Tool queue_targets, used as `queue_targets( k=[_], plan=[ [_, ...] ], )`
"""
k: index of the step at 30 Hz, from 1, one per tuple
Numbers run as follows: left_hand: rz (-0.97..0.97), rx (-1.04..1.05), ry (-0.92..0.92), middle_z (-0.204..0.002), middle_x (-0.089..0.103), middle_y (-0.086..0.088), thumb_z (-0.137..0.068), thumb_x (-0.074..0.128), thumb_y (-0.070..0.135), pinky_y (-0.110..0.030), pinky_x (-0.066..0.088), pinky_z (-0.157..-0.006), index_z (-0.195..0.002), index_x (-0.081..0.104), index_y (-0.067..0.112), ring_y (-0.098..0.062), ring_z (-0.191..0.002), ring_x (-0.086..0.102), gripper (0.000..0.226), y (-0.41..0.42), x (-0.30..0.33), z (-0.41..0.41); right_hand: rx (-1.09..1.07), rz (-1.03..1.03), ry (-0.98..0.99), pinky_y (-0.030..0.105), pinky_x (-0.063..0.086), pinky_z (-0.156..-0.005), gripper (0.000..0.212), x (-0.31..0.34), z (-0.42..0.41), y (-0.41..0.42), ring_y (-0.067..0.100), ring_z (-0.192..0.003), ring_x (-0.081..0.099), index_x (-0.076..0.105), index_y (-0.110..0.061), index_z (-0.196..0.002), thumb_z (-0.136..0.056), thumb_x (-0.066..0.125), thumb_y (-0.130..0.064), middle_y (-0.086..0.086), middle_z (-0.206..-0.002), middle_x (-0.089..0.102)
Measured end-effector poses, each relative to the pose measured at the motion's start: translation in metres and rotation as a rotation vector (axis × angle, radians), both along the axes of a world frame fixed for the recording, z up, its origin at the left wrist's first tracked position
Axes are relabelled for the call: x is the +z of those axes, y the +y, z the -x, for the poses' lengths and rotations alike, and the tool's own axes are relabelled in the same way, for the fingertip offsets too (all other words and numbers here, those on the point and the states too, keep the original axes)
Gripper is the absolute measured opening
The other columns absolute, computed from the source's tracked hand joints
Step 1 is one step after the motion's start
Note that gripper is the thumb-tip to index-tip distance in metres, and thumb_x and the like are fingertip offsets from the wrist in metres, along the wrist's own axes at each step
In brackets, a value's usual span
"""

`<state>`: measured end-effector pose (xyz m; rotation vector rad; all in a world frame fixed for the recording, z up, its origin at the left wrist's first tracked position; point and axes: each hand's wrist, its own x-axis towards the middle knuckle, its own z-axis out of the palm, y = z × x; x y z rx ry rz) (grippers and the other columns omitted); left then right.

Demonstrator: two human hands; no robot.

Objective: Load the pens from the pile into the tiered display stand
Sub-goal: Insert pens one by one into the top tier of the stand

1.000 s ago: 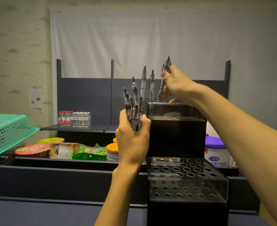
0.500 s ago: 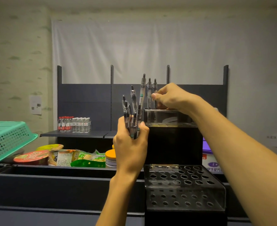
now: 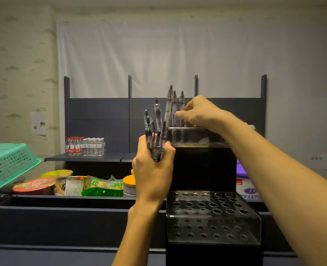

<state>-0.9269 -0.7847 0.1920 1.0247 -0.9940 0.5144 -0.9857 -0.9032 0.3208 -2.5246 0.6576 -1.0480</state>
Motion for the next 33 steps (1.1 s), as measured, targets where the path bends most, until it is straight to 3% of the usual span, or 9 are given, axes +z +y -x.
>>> queue_targets(
  k=[4, 8, 12, 16, 19, 22, 24, 29, 33],
  plan=[
    [-0.024, 0.003, -0.010, -0.069, 0.059, 0.019, -0.089, 0.062, 0.014, -0.011, 0.043, -0.057, -0.090, 0.053, 0.012, -0.002, -0.063, 0.055, 0.009, 0.002, 0.000, -0.001, -0.142, 0.216, -0.170, 0.051, 0.056, -0.084, 0.042, -0.003, -0.001, 0.004, 0.036, -0.096, 0.064, 0.064, 0.004, -0.107, -0.089, 0.063, -0.034, 0.019, -0.104, 0.068],
    [-0.019, 0.021, -0.013, -0.064, 0.055, 0.010, -0.089, 0.063, 0.013, -0.011, 0.042, -0.056, -0.090, 0.054, 0.009, -0.001, -0.061, 0.055, 0.010, 0.003, 0.001, 0.001, -0.098, 0.362, -0.357, 0.035, 0.053, -0.077, 0.024, -0.005, 0.014, 0.021, 0.021, -0.084, 0.063, 0.069, -0.011, -0.097, -0.092, 0.059, -0.032, 0.005, -0.090, 0.069],
    [-0.032, 0.022, -0.007, -0.064, 0.056, 0.008, -0.089, 0.062, 0.016, -0.013, 0.043, -0.056, -0.091, 0.053, 0.009, -0.002, -0.062, 0.056, 0.012, 0.005, 0.002, 0.000, 0.149, 0.171, -0.275, 0.029, 0.050, -0.069, 0.025, -0.016, 0.026, 0.045, 0.012, -0.075, 0.062, 0.075, -0.012, -0.080, -0.089, 0.060, -0.030, 0.001, -0.076, 0.069],
    [-0.049, -0.002, -0.023, -0.078, 0.061, 0.007, -0.089, 0.061, 0.019, -0.028, 0.049, -0.058, -0.094, 0.053, 0.012, -0.010, -0.064, 0.057, 0.012, 0.008, 0.003, -0.003, 0.230, 0.042, -0.167, 0.030, 0.053, -0.074, 0.027, -0.022, 0.027, 0.045, 0.010, -0.081, 0.064, 0.074, -0.015, -0.090, -0.086, 0.066, -0.040, -0.002, -0.086, 0.070],
    [-0.046, -0.008, -0.047, -0.081, 0.061, 0.006, -0.089, 0.062, 0.019, -0.029, 0.050, -0.059, -0.094, 0.054, 0.010, -0.013, -0.066, 0.058, 0.013, 0.011, 0.005, -0.002, 0.251, 0.021, -0.188, 0.032, 0.054, -0.083, 0.027, -0.022, 0.025, 0.044, 0.011, -0.087, 0.067, 0.073, -0.016, -0.091, -0.088, 0.065, -0.041, -0.002, -0.088, 0.072],
    [-0.032, 0.004, -0.041, -0.079, 0.060, 0.006, -0.088, 0.063, 0.020, -0.029, 0.049, -0.059, -0.089, 0.055, 0.008, -0.014, -0.065, 0.057, 0.015, 0.012, 0.006, -0.003, 0.286, -0.088, -0.274, 0.022, 0.055, -0.069, 0.019, -0.015, 0.027, 0.045, 0.011, -0.076, 0.067, 0.064, -0.017, -0.088, -0.096, 0.056, -0.033, 0.000, -0.082, 0.071],
    [-0.028, 0.017, -0.030, -0.078, 0.060, 0.005, -0.088, 0.063, 0.022, -0.030, 0.049, -0.059, -0.086, 0.054, 0.008, -0.015, -0.065, 0.057, 0.017, 0.012, 0.006, -0.004, 0.269, -0.197, -0.357, 0.021, 0.054, -0.061, 0.020, -0.010, 0.029, 0.042, 0.014, -0.072, 0.068, 0.059, -0.017, -0.088, -0.100, 0.049, -0.029, 0.004, -0.083, 0.072],
    [-0.038, 0.024, -0.045, -0.077, 0.060, 0.010, -0.089, 0.063, 0.022, -0.023, 0.047, -0.056, -0.085, 0.053, 0.011, -0.010, -0.064, 0.056, 0.015, 0.012, 0.005, -0.002, 0.118, -0.387, -0.574, 0.034, 0.061, -0.063, 0.024, -0.005, 0.027, 0.030, 0.023, -0.077, 0.069, 0.057, -0.012, -0.085, -0.102, 0.042, -0.022, 0.013, -0.090, 0.070],
    [-0.065, 0.006, -0.061, -0.073, 0.060, 0.018, -0.089, 0.063, 0.019, -0.013, 0.041, -0.053, -0.087, 0.053, 0.012, -0.004, -0.061, 0.056, 0.012, 0.010, 0.004, 0.000, -0.011, -0.415, -0.603, 0.030, 0.056, -0.049, 0.021, 0.003, 0.024, 0.016, 0.021, -0.080, 0.068, 0.052, -0.009, -0.112, -0.103, 0.039, -0.021, 0.013, -0.101, 0.067]
  ],
)
